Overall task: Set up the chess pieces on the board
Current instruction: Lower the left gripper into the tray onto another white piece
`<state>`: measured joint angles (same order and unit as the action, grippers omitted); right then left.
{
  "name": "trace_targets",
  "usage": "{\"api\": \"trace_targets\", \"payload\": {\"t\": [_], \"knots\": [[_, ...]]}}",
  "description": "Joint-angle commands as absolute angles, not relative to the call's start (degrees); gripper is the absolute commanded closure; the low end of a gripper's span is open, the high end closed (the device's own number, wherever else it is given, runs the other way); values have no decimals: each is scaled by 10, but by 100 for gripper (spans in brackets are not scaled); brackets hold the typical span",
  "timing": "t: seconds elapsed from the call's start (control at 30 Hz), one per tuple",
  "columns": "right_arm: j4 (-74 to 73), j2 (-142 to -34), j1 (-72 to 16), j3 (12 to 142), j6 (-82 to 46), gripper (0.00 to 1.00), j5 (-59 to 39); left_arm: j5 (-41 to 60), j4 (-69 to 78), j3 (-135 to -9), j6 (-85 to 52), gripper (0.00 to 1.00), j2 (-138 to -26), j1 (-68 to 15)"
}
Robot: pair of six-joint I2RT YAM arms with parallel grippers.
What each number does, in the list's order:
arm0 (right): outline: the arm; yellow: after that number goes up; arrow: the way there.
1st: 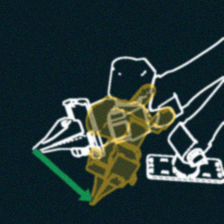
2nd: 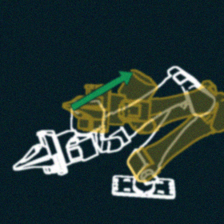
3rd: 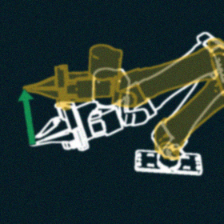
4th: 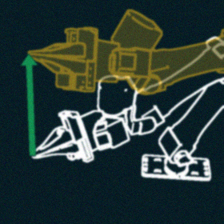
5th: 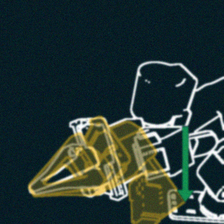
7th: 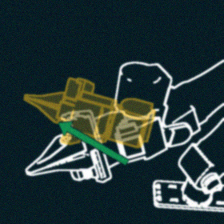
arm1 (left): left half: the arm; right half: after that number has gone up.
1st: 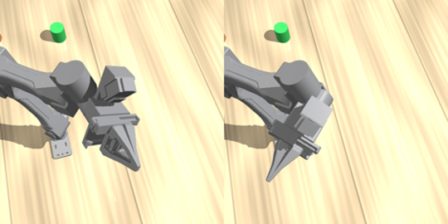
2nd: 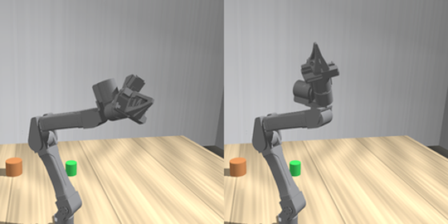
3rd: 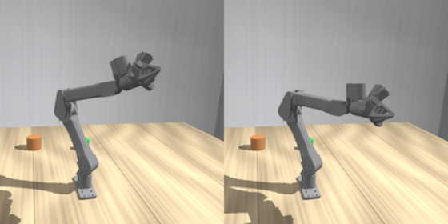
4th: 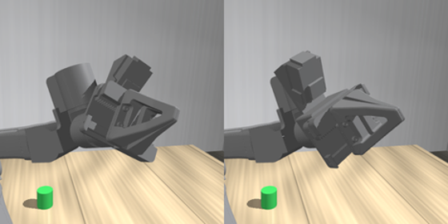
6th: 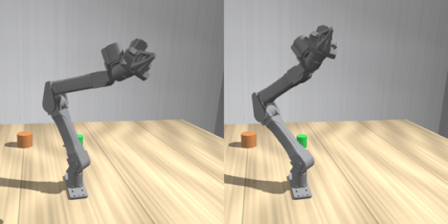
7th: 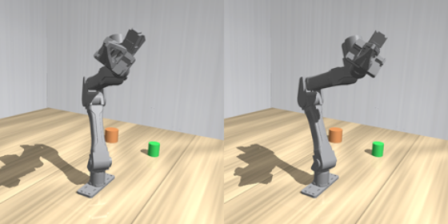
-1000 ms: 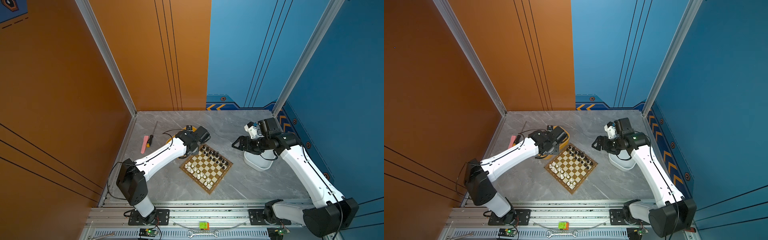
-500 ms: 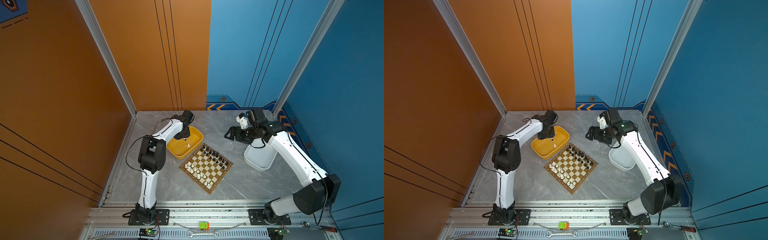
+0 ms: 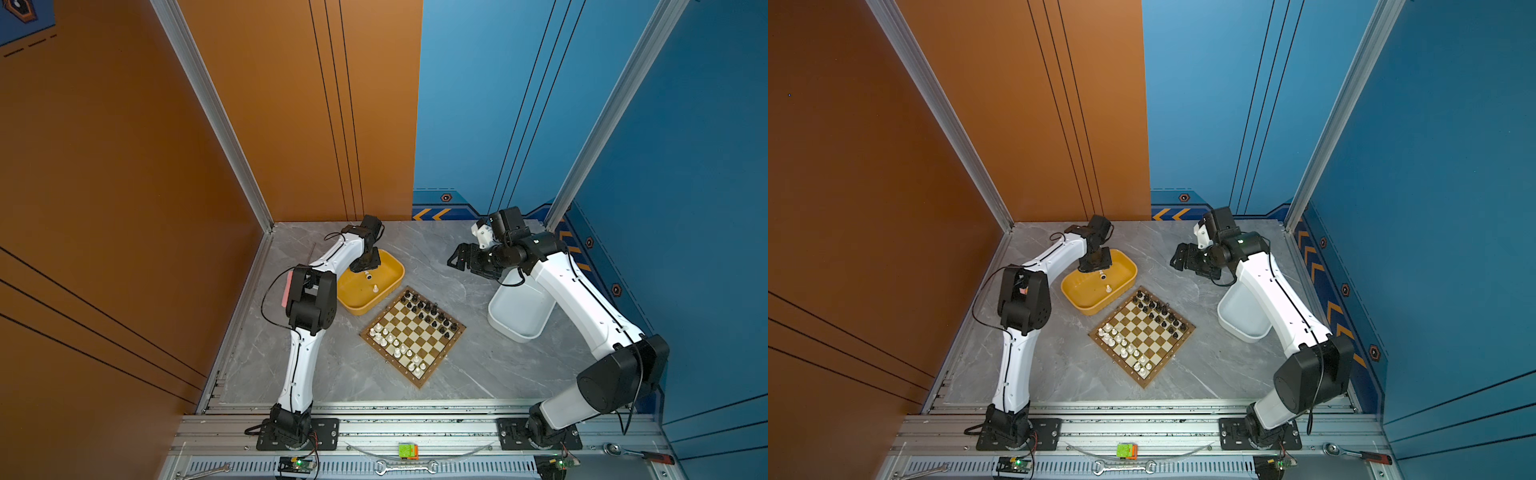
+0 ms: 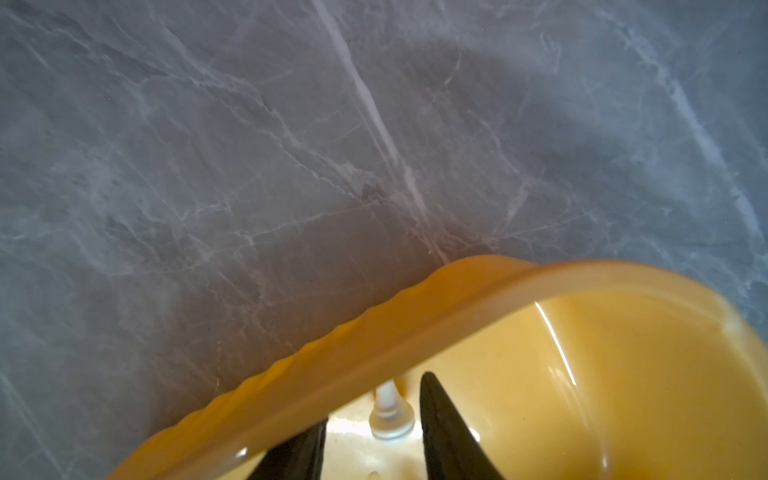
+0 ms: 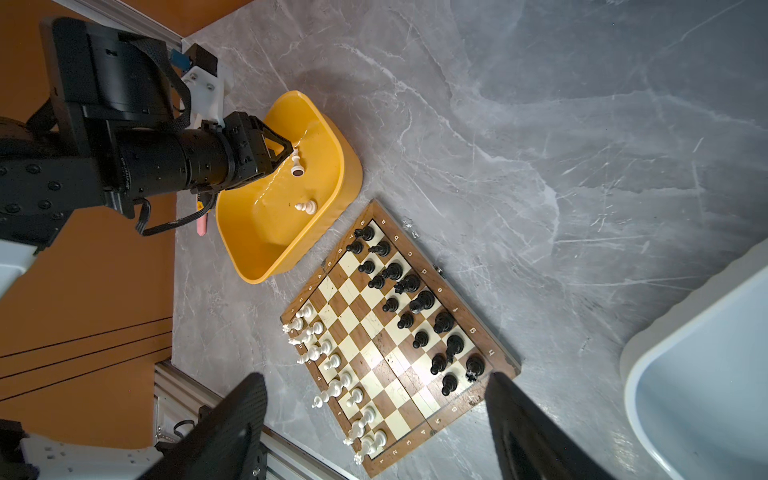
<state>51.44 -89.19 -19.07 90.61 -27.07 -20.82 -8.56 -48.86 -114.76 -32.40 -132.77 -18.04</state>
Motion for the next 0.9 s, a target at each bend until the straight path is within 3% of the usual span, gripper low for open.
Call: {"api": "trace_targets", "payload": {"t": [0.0,0.57,0.87], "knots": [[524,-903,-187,923,-281,15,-196,-61,-496,-1139,-328,62,-1333,-178],[523,-894,-194,907,-287,15,-188,-48,-496,-1114,-330,68,-1341,-183],[523,-863,-195,881,-289,15,-179,-41,-496,-1098,-330,85,-1345,-188]]}}
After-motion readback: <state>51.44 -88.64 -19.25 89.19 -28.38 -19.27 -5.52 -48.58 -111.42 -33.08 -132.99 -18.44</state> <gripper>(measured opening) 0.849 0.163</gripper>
